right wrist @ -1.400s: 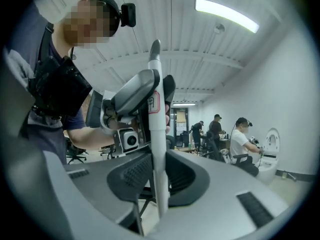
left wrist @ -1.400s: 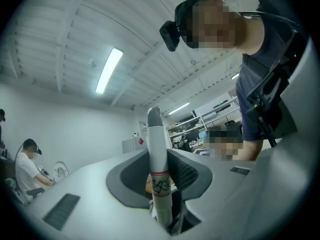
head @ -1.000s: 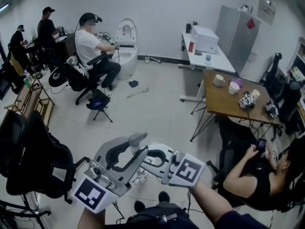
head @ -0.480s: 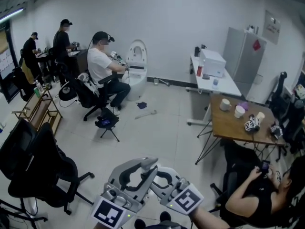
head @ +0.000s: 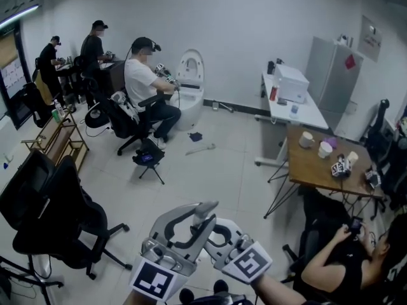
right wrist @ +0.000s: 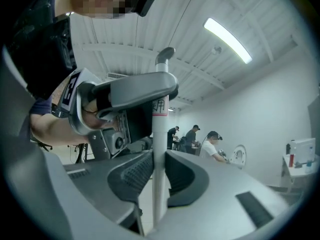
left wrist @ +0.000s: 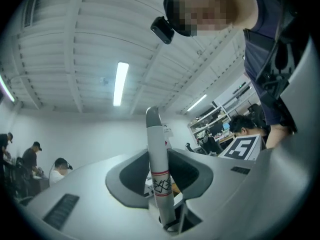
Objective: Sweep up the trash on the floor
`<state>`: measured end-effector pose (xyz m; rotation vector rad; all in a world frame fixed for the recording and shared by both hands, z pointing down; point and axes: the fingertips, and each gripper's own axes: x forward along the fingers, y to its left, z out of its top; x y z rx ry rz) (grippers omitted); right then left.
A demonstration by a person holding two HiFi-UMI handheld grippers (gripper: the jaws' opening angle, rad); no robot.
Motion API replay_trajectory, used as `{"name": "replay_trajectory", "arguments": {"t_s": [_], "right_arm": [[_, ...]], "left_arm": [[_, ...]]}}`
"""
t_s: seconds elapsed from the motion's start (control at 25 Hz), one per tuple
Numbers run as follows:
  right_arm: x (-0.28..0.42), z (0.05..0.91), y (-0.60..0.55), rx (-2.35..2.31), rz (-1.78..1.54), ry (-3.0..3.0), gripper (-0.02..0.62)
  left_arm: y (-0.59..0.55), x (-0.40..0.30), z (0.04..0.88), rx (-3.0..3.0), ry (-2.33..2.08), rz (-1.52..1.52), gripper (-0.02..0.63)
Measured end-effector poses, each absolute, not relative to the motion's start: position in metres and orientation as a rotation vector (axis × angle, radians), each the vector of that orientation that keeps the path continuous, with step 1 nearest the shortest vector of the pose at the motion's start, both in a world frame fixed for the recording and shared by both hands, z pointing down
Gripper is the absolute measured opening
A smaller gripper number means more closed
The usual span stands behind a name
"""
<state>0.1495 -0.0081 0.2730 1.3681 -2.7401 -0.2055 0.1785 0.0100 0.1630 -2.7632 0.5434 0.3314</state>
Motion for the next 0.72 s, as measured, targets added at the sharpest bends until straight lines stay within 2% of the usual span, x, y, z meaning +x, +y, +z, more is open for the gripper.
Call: {"name": "replay_trajectory", "arguments": {"t_s": [0.44, 0.72], "right_arm": [[0.112, 0.26, 0.0, 1.038, -0.133, -2.954, 0.087], [0.08, 0.264, -0.002, 0.756, -0.095, -3.075, 0.086]], "left_arm": [[0.0, 0.138, 0.159, -2.779, 0.606, 0.244, 0.136], [-0.005, 0.104, 0.16, -2.783, 0.795, 0.219, 0.144]]}}
